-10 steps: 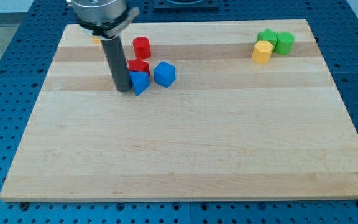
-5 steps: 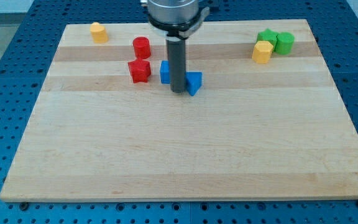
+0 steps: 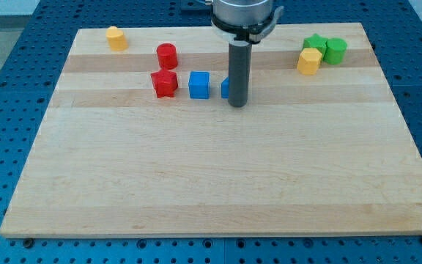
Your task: Move the blue triangle towards top center
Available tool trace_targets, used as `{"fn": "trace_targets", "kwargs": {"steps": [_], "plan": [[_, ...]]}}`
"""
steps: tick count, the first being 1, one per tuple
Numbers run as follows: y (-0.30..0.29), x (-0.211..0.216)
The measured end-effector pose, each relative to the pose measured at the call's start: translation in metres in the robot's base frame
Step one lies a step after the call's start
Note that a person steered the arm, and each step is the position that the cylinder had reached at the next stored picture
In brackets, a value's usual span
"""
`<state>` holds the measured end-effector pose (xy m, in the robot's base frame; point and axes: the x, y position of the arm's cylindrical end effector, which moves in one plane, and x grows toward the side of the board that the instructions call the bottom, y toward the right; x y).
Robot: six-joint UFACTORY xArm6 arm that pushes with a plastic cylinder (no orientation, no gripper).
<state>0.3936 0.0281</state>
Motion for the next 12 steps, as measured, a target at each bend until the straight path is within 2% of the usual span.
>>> {"fn": "trace_targets", "kwargs": {"steps": [3,7,12], "plan": [[0.000,-0.054],[-0.038,-0.056],[-0.031,-0.132]]}}
